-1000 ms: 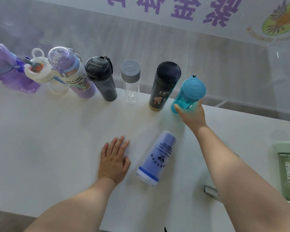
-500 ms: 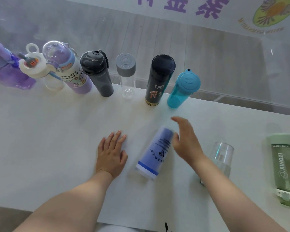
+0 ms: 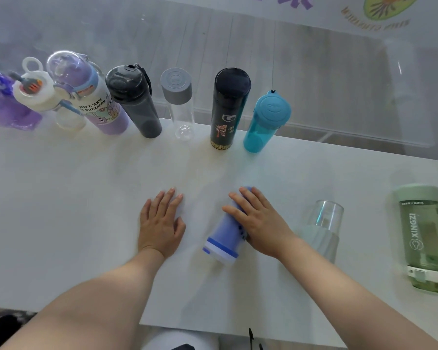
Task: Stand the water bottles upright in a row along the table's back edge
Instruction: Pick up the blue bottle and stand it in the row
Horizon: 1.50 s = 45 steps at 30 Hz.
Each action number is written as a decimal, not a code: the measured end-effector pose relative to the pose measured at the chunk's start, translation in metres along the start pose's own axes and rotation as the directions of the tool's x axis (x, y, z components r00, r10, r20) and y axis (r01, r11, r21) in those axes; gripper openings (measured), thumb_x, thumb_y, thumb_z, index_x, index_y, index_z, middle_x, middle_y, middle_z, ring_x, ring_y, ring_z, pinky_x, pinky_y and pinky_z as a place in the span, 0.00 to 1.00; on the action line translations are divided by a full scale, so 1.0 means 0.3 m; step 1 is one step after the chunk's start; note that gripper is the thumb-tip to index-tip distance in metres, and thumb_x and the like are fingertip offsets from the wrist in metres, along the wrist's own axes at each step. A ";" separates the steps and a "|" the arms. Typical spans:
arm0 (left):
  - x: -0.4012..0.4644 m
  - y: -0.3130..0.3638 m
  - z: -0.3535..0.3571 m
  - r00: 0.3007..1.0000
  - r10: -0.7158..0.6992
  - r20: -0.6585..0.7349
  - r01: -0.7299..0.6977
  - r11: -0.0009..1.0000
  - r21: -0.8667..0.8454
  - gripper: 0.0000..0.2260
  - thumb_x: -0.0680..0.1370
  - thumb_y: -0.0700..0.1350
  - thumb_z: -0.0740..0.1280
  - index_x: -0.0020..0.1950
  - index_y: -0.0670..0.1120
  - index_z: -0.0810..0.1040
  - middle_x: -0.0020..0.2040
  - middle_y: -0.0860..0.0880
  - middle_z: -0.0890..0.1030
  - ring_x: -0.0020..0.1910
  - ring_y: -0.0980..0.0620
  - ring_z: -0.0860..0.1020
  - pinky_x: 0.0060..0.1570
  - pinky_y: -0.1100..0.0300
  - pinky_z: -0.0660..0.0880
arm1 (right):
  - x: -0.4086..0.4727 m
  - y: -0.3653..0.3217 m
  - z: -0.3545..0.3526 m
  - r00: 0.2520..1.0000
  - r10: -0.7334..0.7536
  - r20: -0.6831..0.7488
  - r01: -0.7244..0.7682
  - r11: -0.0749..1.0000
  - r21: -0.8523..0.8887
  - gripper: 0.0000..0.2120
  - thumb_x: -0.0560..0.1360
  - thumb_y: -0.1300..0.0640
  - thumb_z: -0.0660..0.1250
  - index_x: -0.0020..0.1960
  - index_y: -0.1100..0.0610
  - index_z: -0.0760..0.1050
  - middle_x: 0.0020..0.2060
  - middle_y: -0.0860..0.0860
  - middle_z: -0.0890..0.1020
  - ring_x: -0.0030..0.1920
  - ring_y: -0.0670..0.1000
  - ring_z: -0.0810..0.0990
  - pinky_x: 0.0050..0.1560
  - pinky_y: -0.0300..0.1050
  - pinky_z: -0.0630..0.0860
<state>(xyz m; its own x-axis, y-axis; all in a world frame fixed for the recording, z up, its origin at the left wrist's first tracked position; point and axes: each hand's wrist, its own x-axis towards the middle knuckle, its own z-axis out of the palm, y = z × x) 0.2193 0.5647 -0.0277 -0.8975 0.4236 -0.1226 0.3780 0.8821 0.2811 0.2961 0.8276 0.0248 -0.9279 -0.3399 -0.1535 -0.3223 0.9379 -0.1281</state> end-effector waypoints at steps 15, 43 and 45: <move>-0.001 0.000 0.000 1.000 0.008 -0.016 -0.008 1.000 0.006 0.26 0.73 0.51 0.54 0.72 0.50 0.68 0.74 0.48 0.67 0.74 0.48 0.62 0.73 0.46 0.55 | -0.016 0.019 -0.070 0.748 0.651 -0.127 -0.378 0.576 0.724 0.38 0.61 0.52 0.79 0.67 0.54 0.67 0.62 0.49 0.73 0.62 0.49 0.72 0.61 0.40 0.69; 0.004 0.008 -0.005 1.000 -0.008 0.015 0.008 1.000 0.027 0.26 0.73 0.50 0.54 0.72 0.50 0.68 0.74 0.48 0.67 0.74 0.47 0.63 0.73 0.46 0.55 | 0.057 0.312 -0.098 0.297 0.951 -0.082 -0.331 0.184 0.926 0.29 0.67 0.53 0.78 0.61 0.49 0.65 0.53 0.45 0.78 0.46 0.39 0.75 0.42 0.21 0.66; 0.005 0.008 -0.005 1.000 -0.006 0.018 0.005 1.000 0.030 0.26 0.73 0.50 0.54 0.72 0.50 0.68 0.74 0.48 0.67 0.74 0.47 0.63 0.73 0.46 0.55 | 0.088 0.346 -0.113 0.289 0.953 -0.088 -0.330 0.185 0.926 0.28 0.67 0.53 0.77 0.59 0.49 0.64 0.52 0.45 0.77 0.47 0.41 0.75 0.42 0.21 0.66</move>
<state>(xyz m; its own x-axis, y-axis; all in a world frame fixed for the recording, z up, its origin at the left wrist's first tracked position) 0.2185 0.5670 -0.0258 -0.8956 0.4219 -0.1409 0.3797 0.8902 0.2519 0.2319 0.9182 0.0406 -0.5922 0.8018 -0.0808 0.4198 0.2214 -0.8802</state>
